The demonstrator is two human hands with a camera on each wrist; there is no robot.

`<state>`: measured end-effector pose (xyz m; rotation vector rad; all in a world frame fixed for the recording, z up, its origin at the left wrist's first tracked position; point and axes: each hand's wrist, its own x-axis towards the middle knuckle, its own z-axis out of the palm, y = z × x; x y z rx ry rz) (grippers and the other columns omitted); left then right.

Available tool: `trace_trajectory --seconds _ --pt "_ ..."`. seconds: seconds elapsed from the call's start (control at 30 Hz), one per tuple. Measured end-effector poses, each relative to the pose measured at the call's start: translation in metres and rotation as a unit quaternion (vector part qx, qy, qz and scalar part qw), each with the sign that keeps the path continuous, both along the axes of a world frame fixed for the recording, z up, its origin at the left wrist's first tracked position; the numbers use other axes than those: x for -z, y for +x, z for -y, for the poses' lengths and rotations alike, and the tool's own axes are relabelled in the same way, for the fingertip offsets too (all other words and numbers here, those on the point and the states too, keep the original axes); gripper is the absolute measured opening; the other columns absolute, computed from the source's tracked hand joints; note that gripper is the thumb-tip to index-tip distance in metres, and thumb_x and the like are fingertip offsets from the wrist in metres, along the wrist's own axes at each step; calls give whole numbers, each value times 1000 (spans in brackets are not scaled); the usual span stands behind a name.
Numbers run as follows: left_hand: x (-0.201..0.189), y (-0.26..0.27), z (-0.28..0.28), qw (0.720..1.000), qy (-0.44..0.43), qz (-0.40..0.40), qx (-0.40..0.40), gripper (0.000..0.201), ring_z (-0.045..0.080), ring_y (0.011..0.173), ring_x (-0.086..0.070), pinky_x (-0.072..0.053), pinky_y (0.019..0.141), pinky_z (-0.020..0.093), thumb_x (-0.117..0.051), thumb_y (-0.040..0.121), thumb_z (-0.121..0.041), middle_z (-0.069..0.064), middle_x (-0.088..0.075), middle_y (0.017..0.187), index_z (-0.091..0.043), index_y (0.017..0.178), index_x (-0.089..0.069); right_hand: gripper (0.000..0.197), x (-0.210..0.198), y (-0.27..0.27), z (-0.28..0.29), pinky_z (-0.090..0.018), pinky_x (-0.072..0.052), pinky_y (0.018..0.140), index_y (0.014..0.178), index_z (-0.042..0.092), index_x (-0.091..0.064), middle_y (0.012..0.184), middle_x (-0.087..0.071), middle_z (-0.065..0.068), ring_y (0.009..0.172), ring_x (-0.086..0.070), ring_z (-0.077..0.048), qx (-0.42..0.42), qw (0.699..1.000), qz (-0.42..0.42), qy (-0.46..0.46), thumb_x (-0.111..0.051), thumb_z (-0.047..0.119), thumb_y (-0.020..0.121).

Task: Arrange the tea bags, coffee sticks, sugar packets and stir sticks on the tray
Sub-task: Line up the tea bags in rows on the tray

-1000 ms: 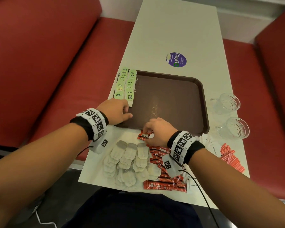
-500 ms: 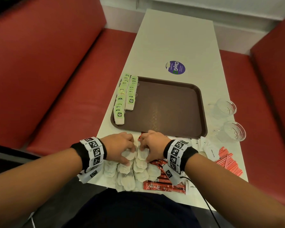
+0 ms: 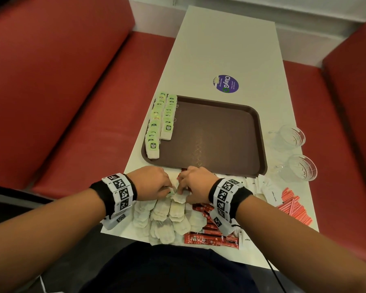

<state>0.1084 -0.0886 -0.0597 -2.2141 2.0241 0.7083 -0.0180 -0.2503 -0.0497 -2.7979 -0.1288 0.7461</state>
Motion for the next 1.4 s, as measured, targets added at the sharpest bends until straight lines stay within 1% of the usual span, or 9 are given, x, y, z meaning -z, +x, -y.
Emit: trace_trajectory --seconds 0.13,0.23,0.37,0.5,0.73,0.93,1.1,1.23,1.4 --pt "1 9 0 999 -19 -23 -41 45 18 86 -64 -51 76 36 -35 94 -47 -4 -73 91 -25 101 -73 21 -3 6 3 -40 -45 92 106 30 -75 123 -62 11 112 -47 -18 -1 1000 2 21 -62 33 91" --pt "-4 16 2 991 -56 -71 -99 28 15 85 -66 -49 76 28 -49 100 -38 -3 -74 93 -27 112 -72 10 -5 11 8 -38 -47 88 92 23 -71 104 -64 8 99 -49 -17 31 997 28 57 -64 28 87" --pt "-7 26 4 967 -104 -157 -172 21 7 79 -66 -48 74 21 -55 101 -29 -7 -73 91 -25 114 -71 13 -11 15 18 -33 -49 68 81 15 -65 80 -64 0 75 -56 -18 119 982 65 128 -68 27 80" --pt "-16 34 11 957 -117 -175 -198 18 5 70 -65 -48 67 18 -55 101 -28 -6 -69 76 -25 111 -69 23 -19 20 24 -27 -36 53 64 15 -49 59 -47 3 53 -41 -11 226 946 105 209 -62 14 83" --pt "-39 43 27 947 -147 -196 -209 16 7 78 -65 -55 73 29 -65 95 -21 -9 -71 86 -30 107 -70 19 -22 39 26 -29 -46 57 99 19 -49 85 -61 0 66 -56 -17 257 927 117 248 -64 22 88" --pt "-50 50 40 947 -179 -155 -218 9 -4 69 -55 -42 64 17 -67 94 -21 -13 -66 78 -26 98 -72 6 -13 49 28 -26 -39 58 90 15 -60 75 -59 4 64 -51 -9 244 931 144 229 -63 19 92" --pt "-39 68 53 962 -110 -86 -237 12 17 89 -60 -46 76 30 -61 97 -25 -2 -68 95 -22 107 -67 15 -12 52 33 -33 -47 68 106 19 -49 94 -65 -5 74 -57 -18 270 927 137 219 -59 19 93" --pt "-25 87 68 976 10 4 -218 24 20 97 -59 -48 81 32 -57 99 -25 2 -67 112 -23 121 -64 19 -14 47 41 -30 -39 55 96 16 -37 73 -53 -1 58 -46 -16 309 911 113 249 -55 11 92" --pt "-19 110 94 964 -24 31 -262 23 23 102 -62 -51 86 34 -62 95 -27 3 -69 114 -25 118 -69 24 -10 43 46 -32 -36 57 78 21 -35 68 -46 1 59 -40 -16 302 916 100 244 -51 11 93"
